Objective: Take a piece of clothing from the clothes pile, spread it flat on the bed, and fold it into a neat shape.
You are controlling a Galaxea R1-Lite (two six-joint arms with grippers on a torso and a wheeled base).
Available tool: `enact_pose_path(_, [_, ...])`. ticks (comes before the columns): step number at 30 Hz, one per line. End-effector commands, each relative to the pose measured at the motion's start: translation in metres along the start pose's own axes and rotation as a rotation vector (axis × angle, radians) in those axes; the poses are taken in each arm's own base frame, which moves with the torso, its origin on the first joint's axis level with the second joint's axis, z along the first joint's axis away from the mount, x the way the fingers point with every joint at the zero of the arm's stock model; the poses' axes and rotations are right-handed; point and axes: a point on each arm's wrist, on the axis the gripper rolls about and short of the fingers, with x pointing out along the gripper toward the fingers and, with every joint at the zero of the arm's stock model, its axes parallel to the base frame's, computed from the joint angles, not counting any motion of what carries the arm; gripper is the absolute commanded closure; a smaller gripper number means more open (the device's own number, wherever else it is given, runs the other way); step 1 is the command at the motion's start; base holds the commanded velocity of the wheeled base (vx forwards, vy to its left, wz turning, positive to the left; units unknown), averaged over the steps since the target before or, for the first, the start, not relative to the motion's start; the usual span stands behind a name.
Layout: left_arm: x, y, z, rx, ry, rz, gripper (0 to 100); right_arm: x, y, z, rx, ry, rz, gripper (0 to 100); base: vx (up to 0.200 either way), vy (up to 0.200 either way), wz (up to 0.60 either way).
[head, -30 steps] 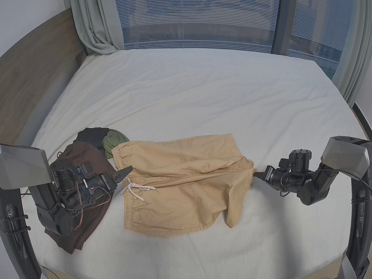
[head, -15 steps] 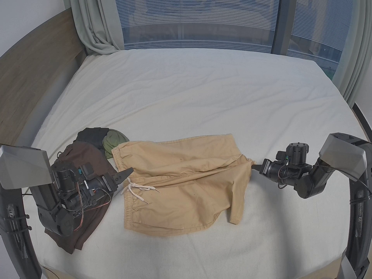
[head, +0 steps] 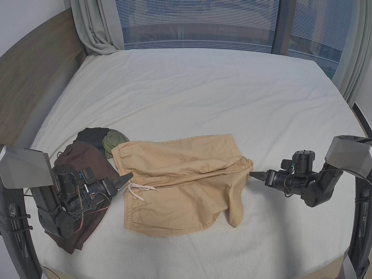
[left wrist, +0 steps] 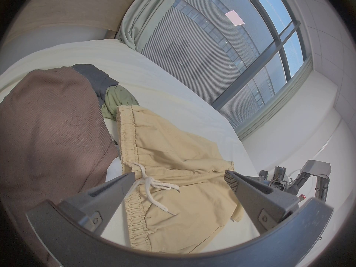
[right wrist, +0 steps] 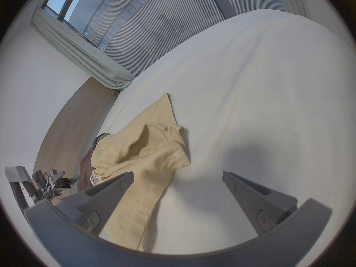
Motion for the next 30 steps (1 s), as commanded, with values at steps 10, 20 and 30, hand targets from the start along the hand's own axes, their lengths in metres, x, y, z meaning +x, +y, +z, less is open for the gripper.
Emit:
enact_pose_path(10, [-0.016,0.016,-0.026,0.023,0.117,0.065,0,-0.056,0.018,-0.032,-0.043,-0.048,0.053,0,0.000,0.000,0.00])
enact_pose_path(20, [-0.031,0.022,-0.049,0.026,0.230,0.103,0,-0.062,0.024,-0.043,-0.064,-0.060,0.084,0,0.000,0.000,0.00])
enact_pose_path(30, [-0.033,0.024,-0.069,-0.004,0.314,0.112,0,-0.060,0.027,-0.044,-0.069,-0.055,0.093,0,0.000,0.000,0.00])
